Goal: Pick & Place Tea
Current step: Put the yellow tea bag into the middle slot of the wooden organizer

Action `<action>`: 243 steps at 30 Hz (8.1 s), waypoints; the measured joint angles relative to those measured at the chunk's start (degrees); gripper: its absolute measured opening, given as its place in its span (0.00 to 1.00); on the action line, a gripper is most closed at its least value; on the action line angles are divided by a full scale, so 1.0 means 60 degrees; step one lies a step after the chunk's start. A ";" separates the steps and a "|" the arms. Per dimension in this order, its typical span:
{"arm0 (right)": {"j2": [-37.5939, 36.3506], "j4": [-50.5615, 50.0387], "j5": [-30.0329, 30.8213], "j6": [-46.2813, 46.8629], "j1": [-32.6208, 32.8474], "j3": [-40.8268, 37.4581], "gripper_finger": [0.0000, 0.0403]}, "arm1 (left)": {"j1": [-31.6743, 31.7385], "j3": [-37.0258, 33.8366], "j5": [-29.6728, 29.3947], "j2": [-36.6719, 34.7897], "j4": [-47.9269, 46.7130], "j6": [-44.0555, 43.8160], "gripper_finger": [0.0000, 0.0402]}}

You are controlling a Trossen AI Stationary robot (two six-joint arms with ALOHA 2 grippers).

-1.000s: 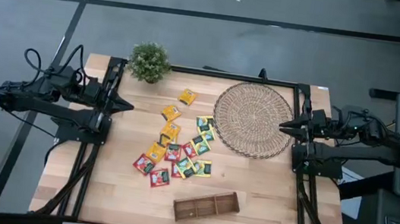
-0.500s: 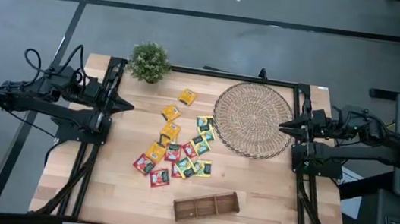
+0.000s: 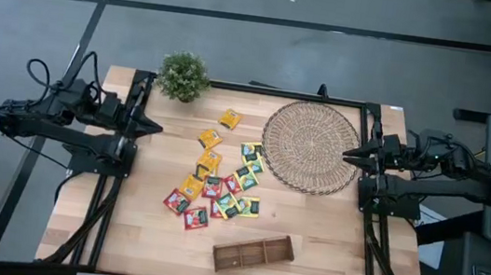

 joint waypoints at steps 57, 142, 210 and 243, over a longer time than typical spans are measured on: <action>0.5995 0.3394 0.0022 0.2071 0.0002 -0.0004 0.17 | 0.0386 0.3075 -0.1293 0.7857 -0.4936 0.0758 0.01; 1.3888 0.8096 0.0245 0.2787 0.0393 0.0011 0.01 | 0.1155 -0.1104 0.0857 1.2273 0.5685 -0.7668 0.23; 1.2623 0.7851 0.0437 0.2530 0.0357 -0.0022 0.21 | 0.1614 -0.0914 0.1804 1.1821 0.5339 -0.5841 0.01; 1.2247 0.7788 0.0929 0.2470 0.0357 -0.0004 0.22 | 0.1071 -0.0918 -0.0715 1.1770 0.5315 -0.3348 0.03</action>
